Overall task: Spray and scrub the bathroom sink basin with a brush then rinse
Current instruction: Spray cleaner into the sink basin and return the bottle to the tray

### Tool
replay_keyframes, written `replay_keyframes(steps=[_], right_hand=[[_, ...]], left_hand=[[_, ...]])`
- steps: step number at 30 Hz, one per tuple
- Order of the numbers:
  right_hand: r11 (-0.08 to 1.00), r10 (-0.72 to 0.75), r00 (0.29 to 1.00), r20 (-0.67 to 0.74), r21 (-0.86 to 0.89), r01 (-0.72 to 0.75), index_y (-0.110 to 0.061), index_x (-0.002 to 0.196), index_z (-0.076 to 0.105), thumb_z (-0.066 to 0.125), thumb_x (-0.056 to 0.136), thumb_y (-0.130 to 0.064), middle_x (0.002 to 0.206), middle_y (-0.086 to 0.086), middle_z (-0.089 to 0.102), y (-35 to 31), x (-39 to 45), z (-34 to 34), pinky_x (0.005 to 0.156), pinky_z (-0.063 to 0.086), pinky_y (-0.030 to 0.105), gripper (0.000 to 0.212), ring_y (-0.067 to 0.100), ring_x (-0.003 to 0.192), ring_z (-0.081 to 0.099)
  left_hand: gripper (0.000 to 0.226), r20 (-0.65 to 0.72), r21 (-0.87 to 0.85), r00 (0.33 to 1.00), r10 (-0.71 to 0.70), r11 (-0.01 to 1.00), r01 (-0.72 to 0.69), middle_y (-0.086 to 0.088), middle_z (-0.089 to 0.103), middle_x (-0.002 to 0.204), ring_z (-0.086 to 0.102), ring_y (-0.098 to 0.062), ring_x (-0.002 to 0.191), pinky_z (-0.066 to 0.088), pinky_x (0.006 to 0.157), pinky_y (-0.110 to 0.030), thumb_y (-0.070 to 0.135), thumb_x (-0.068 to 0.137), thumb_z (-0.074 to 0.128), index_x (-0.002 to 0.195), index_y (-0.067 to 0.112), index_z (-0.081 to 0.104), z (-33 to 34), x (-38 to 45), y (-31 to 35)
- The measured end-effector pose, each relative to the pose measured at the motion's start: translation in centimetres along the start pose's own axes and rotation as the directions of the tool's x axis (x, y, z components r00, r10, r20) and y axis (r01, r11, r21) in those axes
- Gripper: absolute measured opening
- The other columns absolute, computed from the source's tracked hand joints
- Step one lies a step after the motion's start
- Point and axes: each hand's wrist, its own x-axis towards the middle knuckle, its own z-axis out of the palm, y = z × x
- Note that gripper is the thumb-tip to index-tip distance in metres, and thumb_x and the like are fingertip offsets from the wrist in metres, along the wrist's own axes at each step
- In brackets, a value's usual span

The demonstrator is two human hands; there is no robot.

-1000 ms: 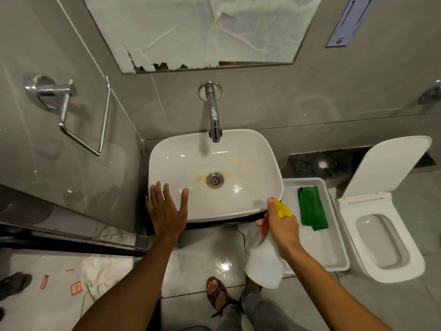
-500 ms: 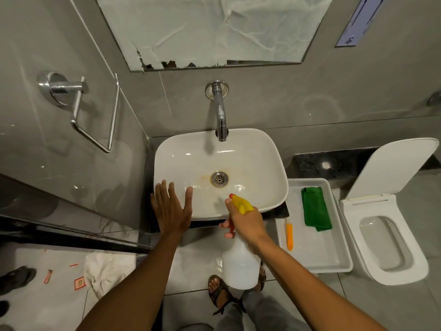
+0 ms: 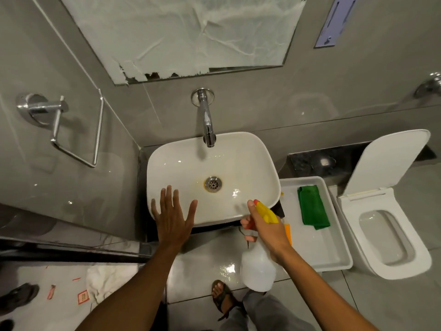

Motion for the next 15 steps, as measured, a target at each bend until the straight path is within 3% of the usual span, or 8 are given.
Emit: replay_keyframes(steps=[5, 8, 11, 13, 15], right_hand=[[1.0, 0.008, 0.998, -0.065, -0.004, -0.008, -0.022, 0.096, 0.079, 0.071, 0.082, -0.074, 0.091, 0.016, 0.079, 1.2, 1.2, -5.8, 0.069, 0.068, 0.048, 0.055, 0.019, 0.08, 0.079], [1.0, 0.021, 0.993, -0.12, 0.024, -0.018, -0.041, 0.098, 0.08, 0.074, 0.078, -0.076, 0.09, 0.009, 0.082, 2.1, 1.8, -9.0, 0.075, 0.068, 0.046, 0.041, 0.021, 0.089, 0.08], [0.998, 0.026, 0.978, -0.209, 0.061, -0.014, -0.061, 0.101, 0.074, 0.074, 0.074, -0.079, 0.092, 0.007, 0.083, 3.1, 2.9, -12.2, 0.066, 0.063, 0.035, 0.032, 0.014, 0.074, 0.076], [0.995, 0.037, 0.967, -0.252, 0.1, -0.012, -0.05, 0.117, 0.073, 0.075, 0.077, -0.077, 0.094, 0.008, 0.083, 3.9, 3.8, -14.2, 0.07, 0.063, 0.037, 0.048, 0.017, 0.075, 0.075], [0.99, 0.036, 0.956, -0.292, 0.144, 0.007, -0.037, 0.13, 0.07, 0.075, 0.082, -0.069, 0.097, 0.006, 0.083, 4.9, 4.9, -16.1, 0.081, 0.066, 0.041, 0.058, 0.023, 0.091, 0.079]], left_hand=[[0.093, 0.034, -0.025, 0.988, 0.148, 0.989, -0.148, -0.011, 0.025, 0.179, 0.016, -0.028, 0.168, 0.009, 0.135, -0.056, 0.074, 0.103, 0.022, 0.164, 0.007, 0.039, 1.6, 0.0, 5.0], [0.091, 0.061, -0.088, 0.968, 0.244, 0.967, -0.239, -0.01, 0.019, 0.18, 0.01, -0.027, 0.169, 0.01, 0.135, -0.057, 0.074, 0.104, 0.027, 0.169, 0.009, 0.026, 3.1, 0.2, 9.0], [0.093, 0.109, -0.131, 0.933, 0.342, 0.936, -0.327, -0.007, 0.014, 0.182, 0.005, -0.025, 0.17, 0.004, 0.137, -0.053, 0.077, 0.104, 0.025, 0.168, 0.011, 0.029, 4.9, 1.0, 13.5], [0.092, 0.148, -0.153, 0.902, 0.406, 0.91, -0.384, -0.005, 0.01, 0.182, 0.002, -0.023, 0.17, 0.004, 0.137, -0.051, 0.078, 0.103, 0.025, 0.169, 0.014, 0.027, 5.9, 1.4, 16.4], [0.091, 0.167, -0.156, 0.863, 0.477, 0.877, -0.455, -0.005, 0.011, 0.182, 0.004, -0.024, 0.17, 0.008, 0.137, -0.051, 0.078, 0.103, 0.026, 0.169, 0.015, 0.026, 6.9, 1.8, 19.5]])
